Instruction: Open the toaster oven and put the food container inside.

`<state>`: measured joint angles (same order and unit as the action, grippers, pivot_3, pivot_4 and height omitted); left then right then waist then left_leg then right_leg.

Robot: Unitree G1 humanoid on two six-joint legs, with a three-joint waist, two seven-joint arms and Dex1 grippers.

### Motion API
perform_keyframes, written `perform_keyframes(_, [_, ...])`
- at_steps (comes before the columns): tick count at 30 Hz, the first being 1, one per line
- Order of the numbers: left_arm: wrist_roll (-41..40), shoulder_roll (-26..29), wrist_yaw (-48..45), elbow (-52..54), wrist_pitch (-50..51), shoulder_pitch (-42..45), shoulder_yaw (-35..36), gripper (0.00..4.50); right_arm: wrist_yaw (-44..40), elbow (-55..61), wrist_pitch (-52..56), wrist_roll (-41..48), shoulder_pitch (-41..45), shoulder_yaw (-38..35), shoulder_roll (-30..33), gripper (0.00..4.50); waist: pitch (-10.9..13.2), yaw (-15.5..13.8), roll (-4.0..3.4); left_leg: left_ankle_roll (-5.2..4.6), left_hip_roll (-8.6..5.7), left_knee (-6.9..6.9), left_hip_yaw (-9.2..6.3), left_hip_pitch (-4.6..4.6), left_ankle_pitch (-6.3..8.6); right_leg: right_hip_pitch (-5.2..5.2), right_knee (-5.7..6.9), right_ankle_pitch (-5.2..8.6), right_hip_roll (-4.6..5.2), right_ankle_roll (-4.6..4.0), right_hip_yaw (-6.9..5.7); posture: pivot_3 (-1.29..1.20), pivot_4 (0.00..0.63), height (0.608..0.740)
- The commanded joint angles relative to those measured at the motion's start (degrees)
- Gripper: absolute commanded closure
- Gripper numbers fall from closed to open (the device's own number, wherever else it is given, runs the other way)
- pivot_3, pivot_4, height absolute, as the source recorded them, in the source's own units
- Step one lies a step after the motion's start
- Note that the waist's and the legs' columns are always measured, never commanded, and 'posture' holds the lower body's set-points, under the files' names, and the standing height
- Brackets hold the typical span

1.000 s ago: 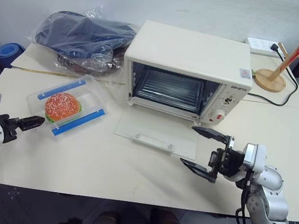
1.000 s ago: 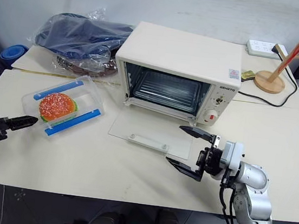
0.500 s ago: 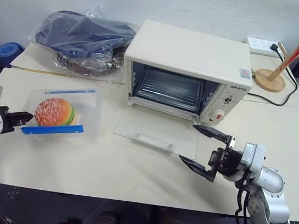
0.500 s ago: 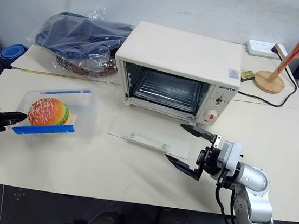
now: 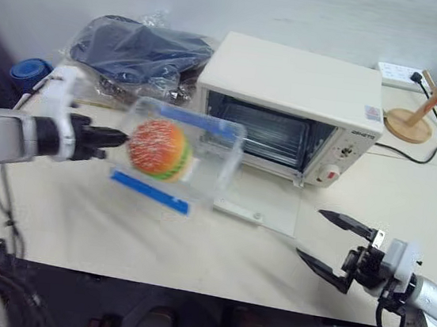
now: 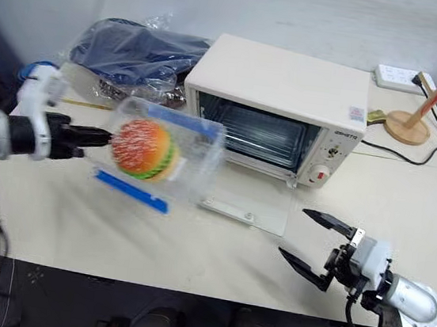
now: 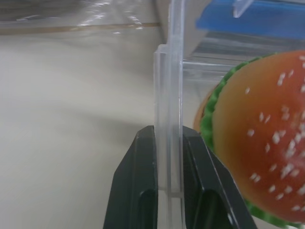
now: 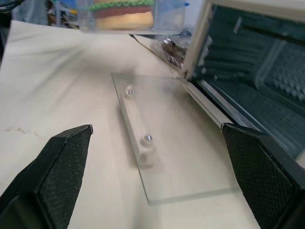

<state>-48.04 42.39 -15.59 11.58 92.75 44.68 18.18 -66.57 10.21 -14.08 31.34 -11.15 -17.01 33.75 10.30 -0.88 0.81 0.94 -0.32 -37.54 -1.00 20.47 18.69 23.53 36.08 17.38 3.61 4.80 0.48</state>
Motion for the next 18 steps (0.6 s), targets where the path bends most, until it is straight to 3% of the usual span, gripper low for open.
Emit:
perform_keyframes(1, [2.6, -5.8, 4.1, 0.7, -0.2, 3.2, -3.0, 4.23, 2.9, 4.3, -0.6, -0.1, -1.9, -2.0, -0.2, 0.0, 0.0, 0.3, 0.0, 0.01, 0.01, -0.01, 0.03, 0.0, 0.0, 0.02, 0.01, 0.0, -0.03, 0.0, 0.02, 0.0, 0.15, 0.74])
perform_keyframes(7, [8.9, -13.8, 7.0, -2.7, -2.9, 5.9, -7.6, 4.23, 9.9, 11.9, 2.2, -0.4, -3.3, -0.6, -1.7, 0.0, 0.0, 1.5, 0.04, 0.23, 0.1, -0.08, 0.15, -0.06, -0.13, 0.14, 0.38, 0.0, -0.18, 0.01, 0.16, 0.0, 0.15, 0.74])
perform_keyframes(9, [10.9, -15.6, 7.9, -3.9, -3.6, 6.6, -8.0, 3.52, 11.8, 13.6, 3.2, -0.5, -3.3, -0.2, -2.1, 0.0, 0.0, 1.1, 0.04, 0.24, 0.08, -0.12, 0.14, -0.07, -0.14, 0.13, 0.35, 0.0, -0.16, 0.01, 0.17, 0.0, 0.15, 0.74])
perform_keyframes(14, [12.7, -20.1, 8.0, -5.8, -4.1, 8.0, -5.7, 2.25, 16.4, 17.4, 6.9, 0.0, -2.8, 0.7, -2.4, 0.0, 0.0, 0.8, 0.05, 0.23, 0.04, -0.2, 0.11, -0.04, -0.13, 0.11, 0.33, 0.0, -0.12, 0.01, 0.15, 0.0, 0.15, 0.74])
perform_keyframes(18, [11.6, -19.7, 5.1, -5.9, -4.1, 8.0, -2.3, 1.05, 19.9, 22.4, 13.8, 2.2, -2.3, 0.4, -0.3, 0.0, 0.0, 0.9, 0.04, 0.23, 0.05, -0.22, 0.1, -0.03, -0.13, 0.11, 0.33, 0.0, -0.14, 0.01, 0.13, 0.0, 0.15, 0.74])
